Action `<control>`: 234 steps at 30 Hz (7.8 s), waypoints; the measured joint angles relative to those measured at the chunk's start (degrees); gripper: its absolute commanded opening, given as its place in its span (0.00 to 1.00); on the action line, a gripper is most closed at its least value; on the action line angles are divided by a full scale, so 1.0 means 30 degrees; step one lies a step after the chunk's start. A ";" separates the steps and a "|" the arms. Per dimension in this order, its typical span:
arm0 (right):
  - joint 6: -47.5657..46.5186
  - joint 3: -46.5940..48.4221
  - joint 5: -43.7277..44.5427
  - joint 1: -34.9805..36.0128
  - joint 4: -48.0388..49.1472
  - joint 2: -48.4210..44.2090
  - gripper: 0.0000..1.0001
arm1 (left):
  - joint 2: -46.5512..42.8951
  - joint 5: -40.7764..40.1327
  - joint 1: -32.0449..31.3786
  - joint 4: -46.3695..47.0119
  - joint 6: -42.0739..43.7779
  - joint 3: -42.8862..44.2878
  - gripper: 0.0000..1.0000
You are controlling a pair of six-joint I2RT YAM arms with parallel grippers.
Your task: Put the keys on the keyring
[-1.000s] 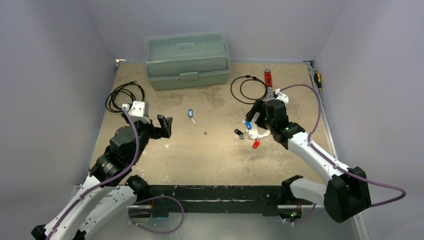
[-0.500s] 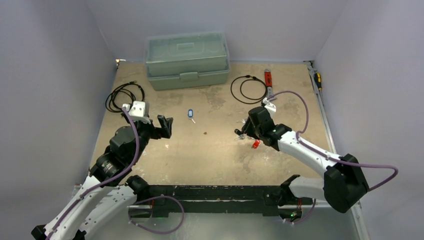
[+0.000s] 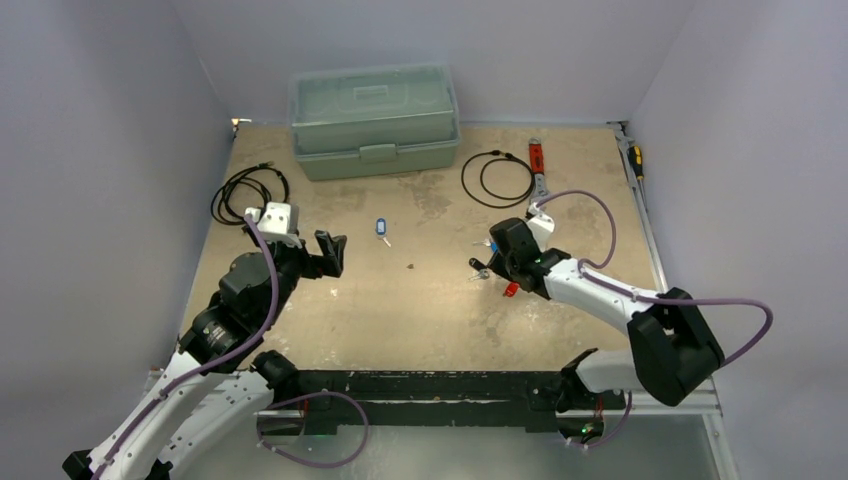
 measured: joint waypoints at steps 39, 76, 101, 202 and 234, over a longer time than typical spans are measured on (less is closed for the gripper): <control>0.0255 -0.0750 0.1785 0.0000 0.1086 0.2193 0.16 | 0.0197 0.0044 0.0000 0.0007 0.0007 0.0000 0.97; -0.2965 -0.2273 -0.0750 0.0029 0.3752 -0.0408 0.00 | 0.0401 0.0036 0.0000 0.0270 0.0131 0.0000 0.97; -0.2907 -0.4707 -0.5814 0.0029 0.6885 -0.7431 0.00 | 0.0925 0.4014 0.0000 0.1953 0.0175 -0.0532 0.87; -1.2378 0.6411 -2.2615 0.6200 0.0138 -0.3155 0.00 | 0.1683 1.9890 -0.3053 0.7890 0.7227 -0.4342 0.26; -1.2626 0.7417 -2.2032 0.6550 0.0291 -0.2455 0.61 | 0.0321 2.1165 -0.3191 0.7861 0.7482 -0.4947 0.00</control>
